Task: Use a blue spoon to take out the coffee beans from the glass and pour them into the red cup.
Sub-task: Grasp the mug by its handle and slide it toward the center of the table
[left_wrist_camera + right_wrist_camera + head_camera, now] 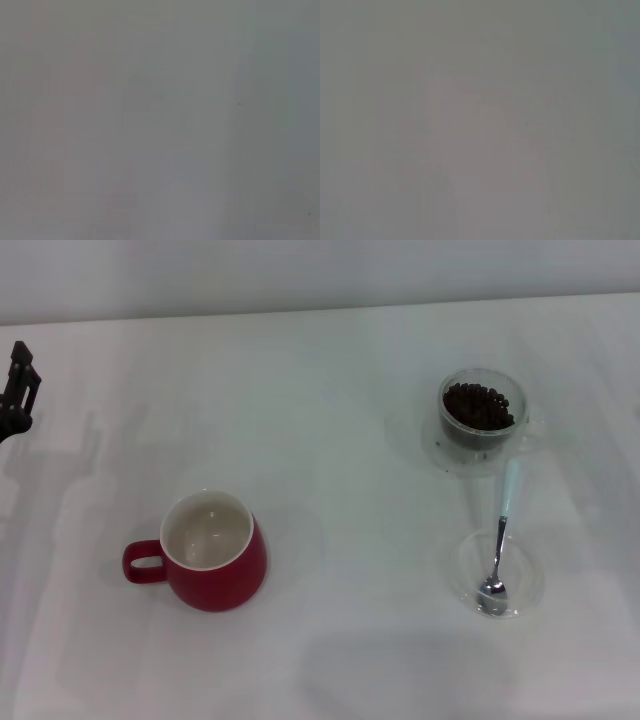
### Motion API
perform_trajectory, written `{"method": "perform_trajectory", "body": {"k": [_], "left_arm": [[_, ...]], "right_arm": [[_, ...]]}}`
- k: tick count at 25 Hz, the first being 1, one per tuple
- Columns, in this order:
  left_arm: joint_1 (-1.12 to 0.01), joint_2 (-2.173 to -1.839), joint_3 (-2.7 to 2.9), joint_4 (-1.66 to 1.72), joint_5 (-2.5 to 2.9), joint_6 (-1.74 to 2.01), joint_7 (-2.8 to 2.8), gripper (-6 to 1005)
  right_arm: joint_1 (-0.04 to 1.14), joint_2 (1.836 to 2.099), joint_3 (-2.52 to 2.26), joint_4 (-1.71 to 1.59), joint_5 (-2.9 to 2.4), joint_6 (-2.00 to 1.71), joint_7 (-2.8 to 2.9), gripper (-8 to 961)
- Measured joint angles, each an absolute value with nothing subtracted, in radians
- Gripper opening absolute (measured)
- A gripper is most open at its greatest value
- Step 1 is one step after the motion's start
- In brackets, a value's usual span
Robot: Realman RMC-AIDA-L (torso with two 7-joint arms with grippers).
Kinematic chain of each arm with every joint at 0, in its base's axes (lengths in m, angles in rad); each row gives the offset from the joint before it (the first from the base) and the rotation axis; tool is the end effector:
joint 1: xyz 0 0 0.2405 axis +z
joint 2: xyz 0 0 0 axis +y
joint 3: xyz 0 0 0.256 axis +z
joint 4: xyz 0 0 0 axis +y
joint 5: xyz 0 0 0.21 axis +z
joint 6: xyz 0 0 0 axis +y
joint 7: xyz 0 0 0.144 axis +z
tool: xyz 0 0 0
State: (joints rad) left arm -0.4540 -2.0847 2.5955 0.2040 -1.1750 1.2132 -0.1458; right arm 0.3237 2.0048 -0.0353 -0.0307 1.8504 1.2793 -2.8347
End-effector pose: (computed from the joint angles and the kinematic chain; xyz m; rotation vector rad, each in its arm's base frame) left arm -0.3108 0.3299 -0.0264 -1.5894 -0.5680 -0.7861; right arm 0.4090 0.2787 0.0649 -1.3776 0.5868 0.5871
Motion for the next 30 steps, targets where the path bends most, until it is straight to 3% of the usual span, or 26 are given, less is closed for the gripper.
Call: {"method": "perform_trajectory", "body": {"k": [21,30], "left_arm": [[-0.451,-2.086,2.595,0.204,-1.162,1.217,-0.146,649],[-0.369,-2.088,2.595,0.215,-1.094,1.296,-0.101,650]], "right_arm": [[0.325,2.005,-0.035,-0.031,1.856,1.278,-2.835,876],[0.324,2.005,-0.035,-0.04,1.858,1.278,-2.835,876]]}}
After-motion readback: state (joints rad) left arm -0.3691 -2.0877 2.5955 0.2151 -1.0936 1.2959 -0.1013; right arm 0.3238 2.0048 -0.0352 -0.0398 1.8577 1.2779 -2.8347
